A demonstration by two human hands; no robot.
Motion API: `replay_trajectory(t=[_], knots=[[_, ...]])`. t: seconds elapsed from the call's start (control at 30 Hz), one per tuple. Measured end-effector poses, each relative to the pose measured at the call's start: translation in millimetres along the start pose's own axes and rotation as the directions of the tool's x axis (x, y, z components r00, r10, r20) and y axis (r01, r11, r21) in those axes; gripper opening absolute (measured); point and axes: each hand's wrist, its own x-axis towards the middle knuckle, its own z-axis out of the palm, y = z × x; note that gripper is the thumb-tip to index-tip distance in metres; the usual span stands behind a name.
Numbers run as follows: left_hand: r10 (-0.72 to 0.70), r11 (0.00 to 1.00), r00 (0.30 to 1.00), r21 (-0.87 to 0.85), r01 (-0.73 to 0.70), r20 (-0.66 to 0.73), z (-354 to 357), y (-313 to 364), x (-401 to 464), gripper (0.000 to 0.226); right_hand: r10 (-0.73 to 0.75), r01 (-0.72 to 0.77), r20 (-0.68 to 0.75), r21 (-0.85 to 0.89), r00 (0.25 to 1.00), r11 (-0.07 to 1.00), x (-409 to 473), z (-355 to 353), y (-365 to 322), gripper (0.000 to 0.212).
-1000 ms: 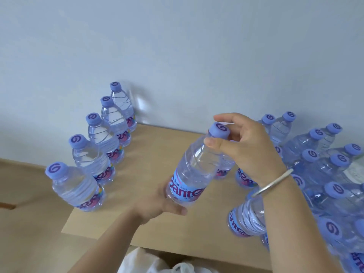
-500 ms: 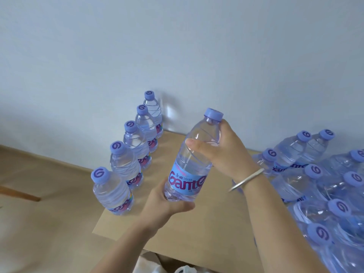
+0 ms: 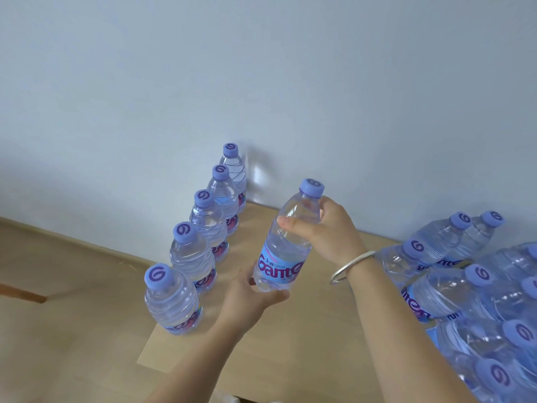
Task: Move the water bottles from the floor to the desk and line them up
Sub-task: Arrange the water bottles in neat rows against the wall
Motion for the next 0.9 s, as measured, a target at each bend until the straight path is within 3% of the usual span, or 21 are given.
replay_trajectory(t=[0.1, 0.17, 0.33, 0.5, 0.67, 0.9], knots=[[-0.015, 0.993, 0.999, 0.114, 0.02, -0.041, 7, -5, 14, 0.046, 0.007, -0.007, -0.004, 0.012, 1.0, 1.0, 11, 7, 9, 0.064], [-0.036, 0.983, 0.997, 0.174, 0.049, -0.075, 13, -6, 25, 0.045, 0.017, -0.017, -0.023, 0.021, 1.0, 1.0, 19, 10, 15, 0.056], [-0.085, 0.955, 0.987, 0.271, 0.12, -0.135, 26, -6, 55, 0.026, 0.001, 0.003, -0.097, 0.035, 0.995, 0.999, 50, 22, 16, 0.047], [-0.084, 0.977, 0.982, 0.179, 0.115, -0.169, 30, -7, 87, 0.021, -0.032, 0.031, -0.111, -0.015, 0.993, 0.999, 85, 33, 12, 0.047], [-0.134, 0.98, 0.967, 0.117, 0.162, -0.217, 28, -9, 109, 0.049, -0.015, 0.012, -0.118, -0.022, 0.993, 1.0, 116, 46, 17, 0.05], [-0.183, 0.983, 0.968, -0.035, 0.179, -0.175, 27, -6, 137, 0.059, -0.052, 0.052, -0.142, -0.004, 0.988, 0.999, 142, 71, 25, 0.042]])
